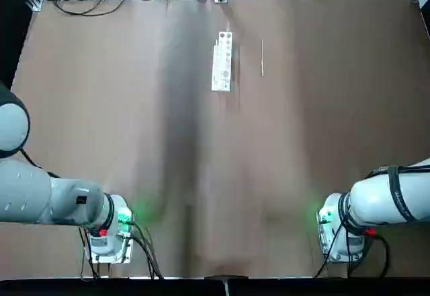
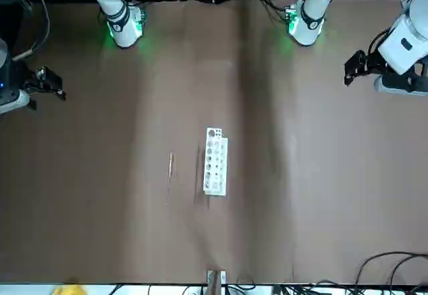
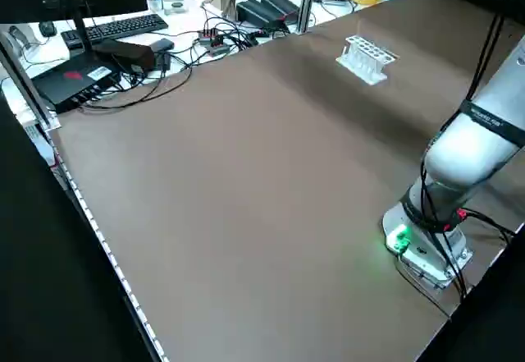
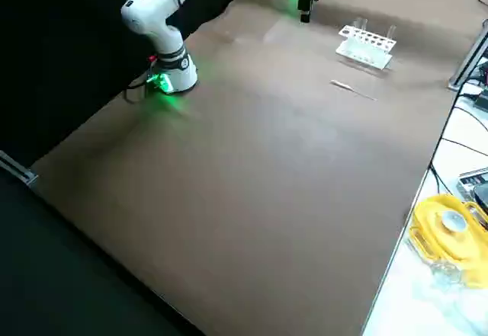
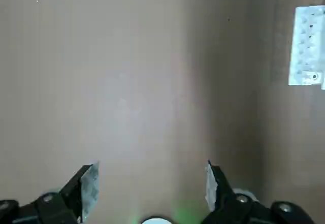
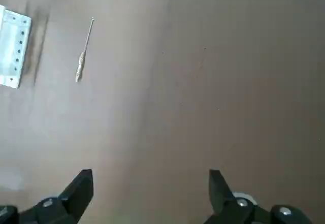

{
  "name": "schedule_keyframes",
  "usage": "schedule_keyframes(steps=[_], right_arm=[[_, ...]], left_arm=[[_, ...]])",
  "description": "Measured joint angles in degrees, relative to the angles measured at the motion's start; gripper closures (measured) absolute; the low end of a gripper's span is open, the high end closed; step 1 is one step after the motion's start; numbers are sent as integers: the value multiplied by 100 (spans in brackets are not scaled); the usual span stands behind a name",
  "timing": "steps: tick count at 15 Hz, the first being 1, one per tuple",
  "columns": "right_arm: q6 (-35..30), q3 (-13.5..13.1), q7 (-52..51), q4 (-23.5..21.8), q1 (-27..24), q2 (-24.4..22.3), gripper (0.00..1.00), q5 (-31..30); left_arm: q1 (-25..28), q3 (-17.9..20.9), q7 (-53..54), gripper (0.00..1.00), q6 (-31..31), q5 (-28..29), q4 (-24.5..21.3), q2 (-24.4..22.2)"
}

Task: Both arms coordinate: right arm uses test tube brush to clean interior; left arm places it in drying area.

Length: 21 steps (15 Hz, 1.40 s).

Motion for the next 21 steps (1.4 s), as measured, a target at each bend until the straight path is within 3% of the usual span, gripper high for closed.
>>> schedule_keyframes(steps=[9, 13, 21], right_arm=[[32, 11, -1, -68, 5, -25, 0, 10], [426, 52, -15, -232, 371, 141, 0, 119], [2264, 83, -7, -369, 1362, 1815, 0, 120]], left_arm=[[0, -7, -12, 0, 66, 0, -4, 187], [12, 9, 27, 0, 296, 0, 3, 393], [4, 7, 28, 0, 495, 0, 19, 442]])
